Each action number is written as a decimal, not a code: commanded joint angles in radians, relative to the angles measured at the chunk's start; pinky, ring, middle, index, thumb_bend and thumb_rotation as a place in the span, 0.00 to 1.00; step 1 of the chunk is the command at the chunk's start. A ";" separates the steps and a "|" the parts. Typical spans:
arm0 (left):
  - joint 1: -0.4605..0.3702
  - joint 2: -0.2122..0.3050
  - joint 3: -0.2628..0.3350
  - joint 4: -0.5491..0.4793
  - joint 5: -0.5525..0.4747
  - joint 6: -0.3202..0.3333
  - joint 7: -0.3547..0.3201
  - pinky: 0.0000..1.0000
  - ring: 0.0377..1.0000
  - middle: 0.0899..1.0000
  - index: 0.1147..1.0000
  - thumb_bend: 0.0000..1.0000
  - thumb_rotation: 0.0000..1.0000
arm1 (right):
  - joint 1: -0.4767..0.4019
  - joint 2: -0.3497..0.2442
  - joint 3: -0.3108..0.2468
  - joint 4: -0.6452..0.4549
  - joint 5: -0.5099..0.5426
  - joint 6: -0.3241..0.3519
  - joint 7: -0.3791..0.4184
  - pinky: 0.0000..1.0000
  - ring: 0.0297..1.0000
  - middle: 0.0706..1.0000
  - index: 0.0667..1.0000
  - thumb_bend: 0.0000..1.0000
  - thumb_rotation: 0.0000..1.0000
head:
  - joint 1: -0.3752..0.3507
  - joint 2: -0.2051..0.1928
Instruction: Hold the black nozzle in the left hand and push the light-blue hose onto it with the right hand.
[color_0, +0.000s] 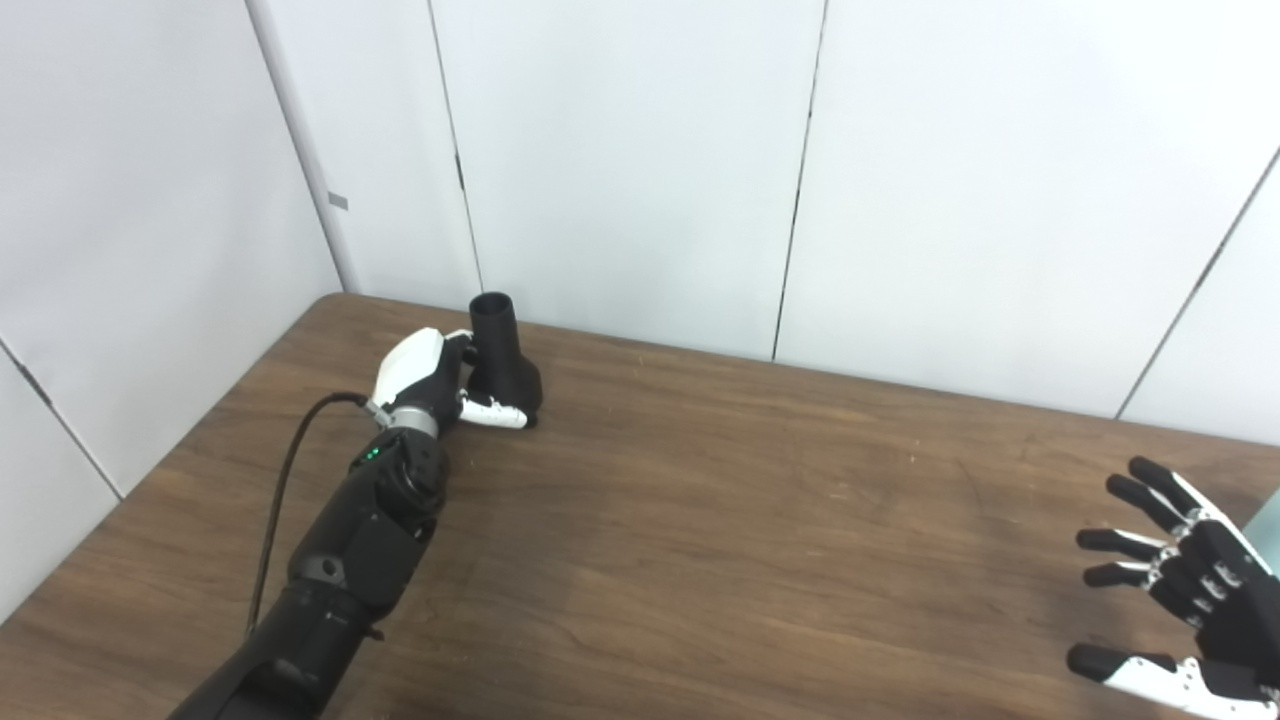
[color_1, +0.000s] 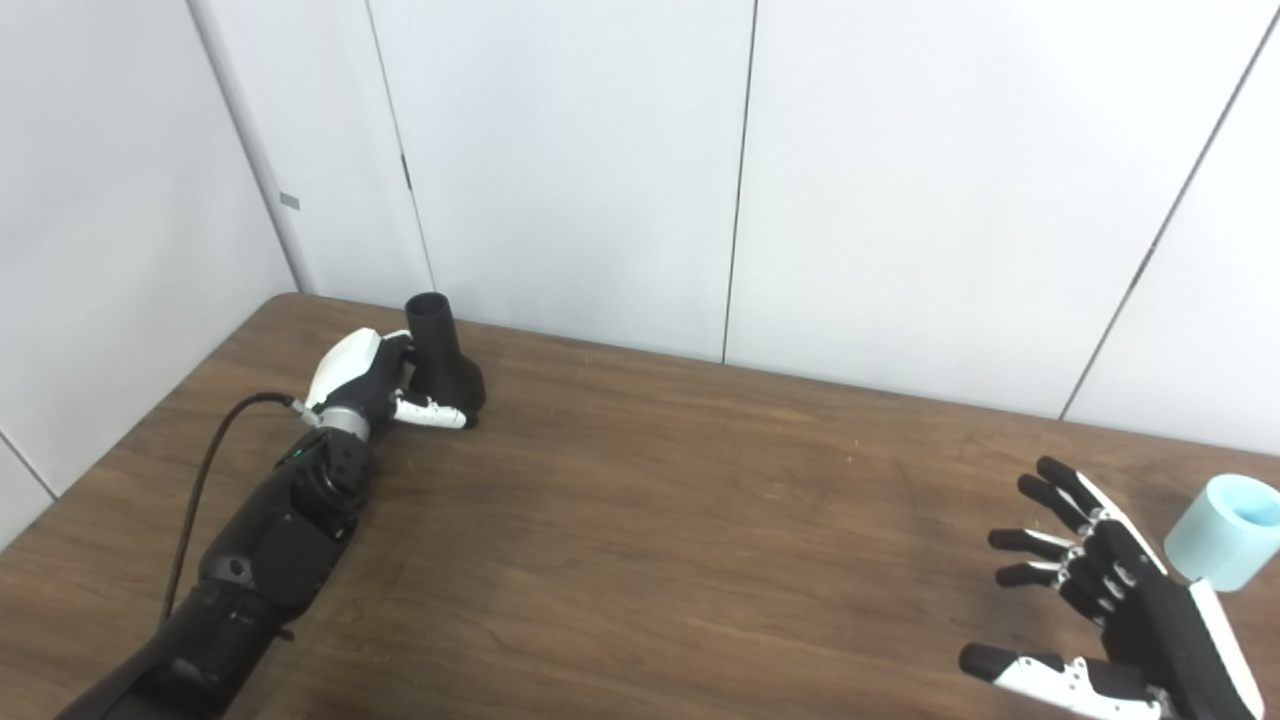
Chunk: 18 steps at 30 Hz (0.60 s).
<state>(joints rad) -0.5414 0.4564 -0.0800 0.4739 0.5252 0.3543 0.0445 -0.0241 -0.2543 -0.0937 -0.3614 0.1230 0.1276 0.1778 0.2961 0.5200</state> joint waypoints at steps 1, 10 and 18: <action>-0.027 0.002 -0.015 -0.004 -0.005 -0.004 -0.006 1.00 0.84 0.76 0.70 0.89 0.20 | -0.019 -0.003 -0.008 -0.031 0.003 -0.018 -0.010 0.58 0.69 0.86 0.88 0.81 0.14 | 0.000 0.001; -0.025 0.004 -0.012 -0.002 -0.024 -0.013 0.001 1.00 0.78 0.63 0.64 0.86 0.16 | -0.020 -0.007 -0.005 -0.032 -0.007 -0.012 -0.015 0.58 0.67 0.85 0.87 0.80 0.11 | -0.001 0.007; -0.024 0.000 -0.006 0.022 -0.061 -0.058 -0.001 0.89 0.60 0.46 0.41 0.53 0.01 | -0.020 -0.009 -0.005 -0.034 -0.011 -0.003 -0.016 0.58 0.67 0.85 0.87 0.80 0.11 | -0.002 0.009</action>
<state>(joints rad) -0.5599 0.4578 -0.0772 0.4925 0.4903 0.3160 0.0719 -0.0238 -0.2538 -0.0926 -0.3657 0.1074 0.1395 0.1652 0.2930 0.5277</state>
